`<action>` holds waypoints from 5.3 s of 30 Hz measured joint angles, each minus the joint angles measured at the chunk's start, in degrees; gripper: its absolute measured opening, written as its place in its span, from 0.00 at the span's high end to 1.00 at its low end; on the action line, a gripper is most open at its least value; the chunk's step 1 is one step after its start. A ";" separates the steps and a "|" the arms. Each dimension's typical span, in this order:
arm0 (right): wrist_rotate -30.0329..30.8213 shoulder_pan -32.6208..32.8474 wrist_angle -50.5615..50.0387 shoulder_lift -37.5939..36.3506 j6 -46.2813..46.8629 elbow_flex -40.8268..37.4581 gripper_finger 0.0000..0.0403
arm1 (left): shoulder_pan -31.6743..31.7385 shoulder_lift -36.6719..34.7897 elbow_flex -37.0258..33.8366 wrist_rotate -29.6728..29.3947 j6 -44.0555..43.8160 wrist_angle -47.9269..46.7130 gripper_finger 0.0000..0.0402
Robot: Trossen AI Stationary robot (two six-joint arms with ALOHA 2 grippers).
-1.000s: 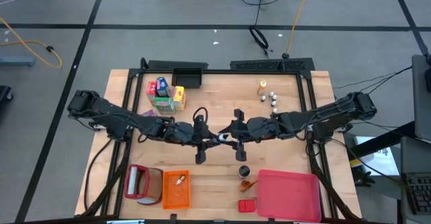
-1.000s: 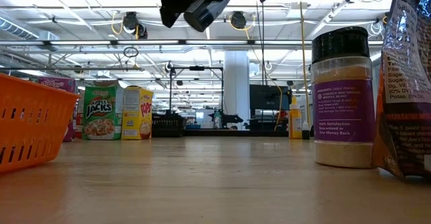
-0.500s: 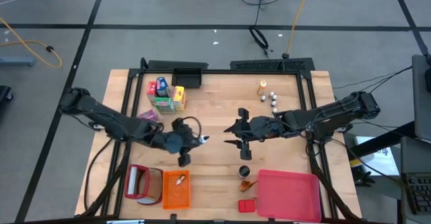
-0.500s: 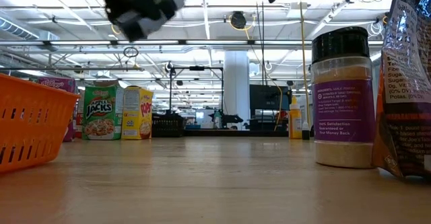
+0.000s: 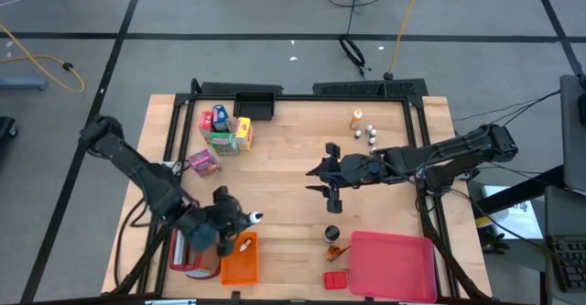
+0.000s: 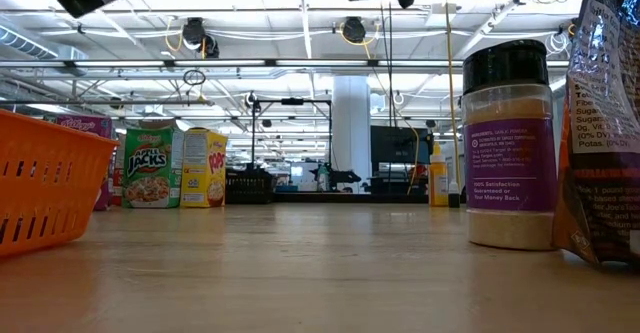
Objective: Pick & Place Kitchen Items
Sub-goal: Put the big black food coloring bottle into the orange bin, then put the yellow cereal box into the red bin
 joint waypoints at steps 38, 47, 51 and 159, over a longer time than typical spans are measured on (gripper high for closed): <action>-0.03 0.02 0.02 0.02 0.02 0.04 0.62 | -3.56 0.04 -10.97 21.00 18.38 26.75 0.79; -0.04 0.02 0.01 0.02 0.02 0.06 0.62 | -3.56 0.04 -10.97 21.04 18.31 26.80 0.79; -0.04 0.02 0.00 0.02 0.02 0.07 0.62 | -3.54 0.04 -10.97 20.44 18.20 27.97 0.77; -0.28 0.04 0.00 0.04 0.01 0.07 0.62 | -3.23 -0.04 -10.87 17.59 11.94 28.21 0.41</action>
